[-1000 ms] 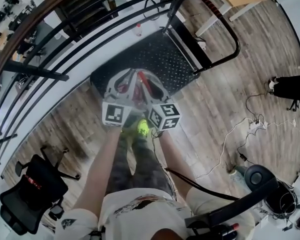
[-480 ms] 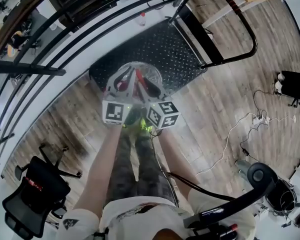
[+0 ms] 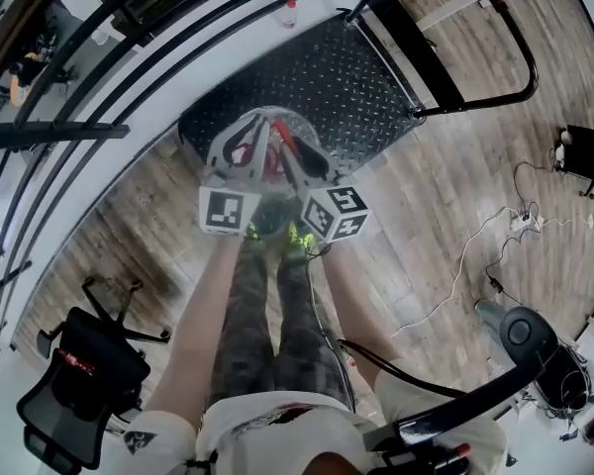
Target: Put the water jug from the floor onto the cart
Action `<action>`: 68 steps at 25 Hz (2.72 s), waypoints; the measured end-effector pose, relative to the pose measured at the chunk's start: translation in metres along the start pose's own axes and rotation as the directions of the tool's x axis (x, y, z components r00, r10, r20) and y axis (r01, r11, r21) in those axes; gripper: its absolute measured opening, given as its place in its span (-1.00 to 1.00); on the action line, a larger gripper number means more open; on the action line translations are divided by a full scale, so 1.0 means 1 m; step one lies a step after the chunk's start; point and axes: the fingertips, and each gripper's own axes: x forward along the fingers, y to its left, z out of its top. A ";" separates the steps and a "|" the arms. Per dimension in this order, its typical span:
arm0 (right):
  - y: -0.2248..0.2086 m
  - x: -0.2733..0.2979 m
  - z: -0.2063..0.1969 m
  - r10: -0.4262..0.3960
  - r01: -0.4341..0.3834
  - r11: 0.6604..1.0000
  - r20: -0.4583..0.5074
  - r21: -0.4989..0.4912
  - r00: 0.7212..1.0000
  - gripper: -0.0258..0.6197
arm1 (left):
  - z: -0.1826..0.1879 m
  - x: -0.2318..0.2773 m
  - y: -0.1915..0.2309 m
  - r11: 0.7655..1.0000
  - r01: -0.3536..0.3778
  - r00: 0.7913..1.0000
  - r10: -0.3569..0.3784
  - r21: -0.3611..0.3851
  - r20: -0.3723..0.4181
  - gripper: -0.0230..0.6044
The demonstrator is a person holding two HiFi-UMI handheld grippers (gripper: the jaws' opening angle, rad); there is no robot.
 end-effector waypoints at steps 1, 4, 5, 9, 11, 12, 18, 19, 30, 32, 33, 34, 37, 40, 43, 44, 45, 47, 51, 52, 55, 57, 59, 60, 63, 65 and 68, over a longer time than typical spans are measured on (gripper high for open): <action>-0.003 0.002 0.000 0.003 -0.003 1.000 0.010 0.008 1.000 -0.65 | -0.004 0.000 0.002 1.000 0.000 1.000 0.000 -0.006 0.002 -0.88; -0.010 0.006 0.004 0.002 -0.001 1.000 0.030 -0.010 1.000 -0.65 | -0.013 0.000 0.004 1.000 -0.006 1.000 0.006 -0.023 -0.002 -0.88; -0.012 0.005 0.005 -0.003 0.003 1.000 0.032 -0.025 0.999 -0.65 | -0.014 0.001 0.003 1.000 -0.007 1.000 0.007 -0.028 -0.002 -0.88; -0.024 -0.004 0.007 -0.027 0.029 0.998 0.033 -0.055 0.999 -0.65 | -0.012 0.006 -0.005 1.000 0.007 1.000 -0.007 -0.027 0.003 -0.88; -0.029 -0.009 0.006 -0.037 0.039 0.997 0.034 -0.060 0.999 -0.65 | -0.010 0.008 -0.009 0.999 0.012 1.000 -0.011 -0.030 0.006 -0.88; -0.031 -0.011 0.006 -0.042 0.044 0.997 0.034 -0.064 0.999 -0.65 | -0.010 0.009 -0.011 0.999 0.013 1.000 -0.013 -0.033 0.005 -0.88; -0.053 -0.023 0.010 -0.088 0.090 0.994 0.042 -0.059 0.995 -0.65 | -0.006 0.014 -0.025 0.999 0.032 0.999 -0.032 -0.031 0.002 -0.88; -0.057 -0.025 0.010 -0.096 0.098 0.993 0.041 -0.060 0.995 -0.65 | -0.007 0.015 -0.027 0.999 0.034 0.999 -0.034 -0.028 -0.001 -0.88; -0.087 -0.040 0.016 -0.207 0.215 0.966 0.072 -0.142 0.976 -0.65 | 0.004 0.027 -0.045 0.997 0.062 0.998 -0.063 -0.040 -0.008 -0.88; -0.085 -0.042 0.023 -0.198 0.212 0.960 0.090 -0.184 0.976 -0.65 | 0.006 0.028 -0.047 0.997 0.066 0.998 -0.066 -0.040 -0.007 -0.88; -0.084 -0.042 0.026 -0.193 0.208 0.958 0.095 -0.196 0.977 -0.65 | 0.008 0.028 -0.048 0.997 0.067 0.998 -0.067 -0.038 -0.006 -0.88; -0.083 -0.042 0.028 -0.189 0.206 0.958 0.096 -0.201 0.977 -0.63 | 0.009 0.028 -0.048 0.997 0.068 0.998 -0.069 -0.036 -0.004 -0.88; -0.083 -0.042 0.028 -0.182 0.195 0.963 0.083 -0.189 0.980 -0.62 | 0.014 0.028 -0.050 0.996 0.079 0.997 -0.079 -0.035 -0.002 -0.88; -0.089 -0.044 0.030 -0.224 0.238 0.945 0.089 -0.225 0.971 -0.62 | 0.016 0.029 -0.049 0.996 0.084 0.996 -0.084 -0.029 -0.005 -0.88; -0.089 -0.049 0.040 -0.249 0.272 0.924 0.117 -0.267 0.961 -0.46 | 0.020 0.030 -0.046 0.996 0.078 0.997 -0.078 -0.031 0.009 -0.88; -0.085 -0.051 0.045 -0.244 0.271 0.917 0.125 -0.292 0.962 -0.45 | 0.023 0.030 -0.046 0.997 0.077 0.997 -0.077 -0.031 0.015 -0.88; -0.080 -0.053 0.051 -0.236 0.267 0.908 0.134 -0.321 0.962 -0.45 | 0.025 0.031 -0.047 0.997 0.076 0.997 -0.076 -0.031 0.020 -0.88; -0.068 -0.056 0.065 -0.218 0.262 0.890 0.155 -0.373 0.963 -0.45 | 0.032 0.032 -0.049 0.997 0.076 0.997 -0.075 -0.032 0.023 -0.88; -0.043 -0.061 0.093 -0.186 0.250 0.880 0.193 -0.403 0.963 -0.45 | 0.055 0.033 -0.053 0.996 0.083 0.996 -0.082 -0.027 0.039 -0.88; -0.038 -0.061 0.099 -0.178 0.244 0.880 0.193 -0.407 0.965 -0.45 | 0.063 0.034 -0.052 0.996 0.084 0.996 -0.082 -0.028 0.045 -0.88; -0.022 -0.061 0.120 -0.156 0.228 0.881 0.199 -0.414 0.967 -0.45 | 0.086 0.038 -0.050 0.996 0.091 0.994 -0.090 -0.024 0.060 -0.88; -0.010 -0.061 0.136 -0.136 0.214 0.884 0.208 -0.417 0.968 -0.46 | 0.099 0.040 -0.050 0.995 0.101 0.994 -0.100 -0.009 0.037 -0.88; 0.003 -0.063 0.150 -0.120 0.200 0.887 0.209 -0.416 0.970 -0.47 | 0.106 0.041 -0.052 0.993 0.116 0.993 -0.116 0.012 -0.025 -0.88; 0.010 -0.065 0.157 -0.111 0.191 0.890 0.209 -0.415 0.971 -0.48 | 0.110 0.041 -0.054 0.992 0.126 0.991 -0.125 0.019 -0.048 -0.88; 0.031 -0.069 0.179 -0.079 0.164 0.896 0.214 -0.413 0.974 -0.49 | 0.133 0.037 -0.056 0.987 0.156 0.986 -0.154 0.029 -0.064 -0.88; 0.044 -0.073 0.195 -0.068 0.157 0.891 0.218 -0.425 0.974 -0.49 | 0.153 0.035 -0.055 0.986 0.163 0.986 -0.162 0.032 -0.049 -0.88; 0.063 -0.085 0.220 -0.063 0.167 0.876 0.236 -0.453 0.970 -0.50 | 0.184 0.032 -0.053 0.985 0.164 0.986 -0.163 0.043 -0.024 -0.88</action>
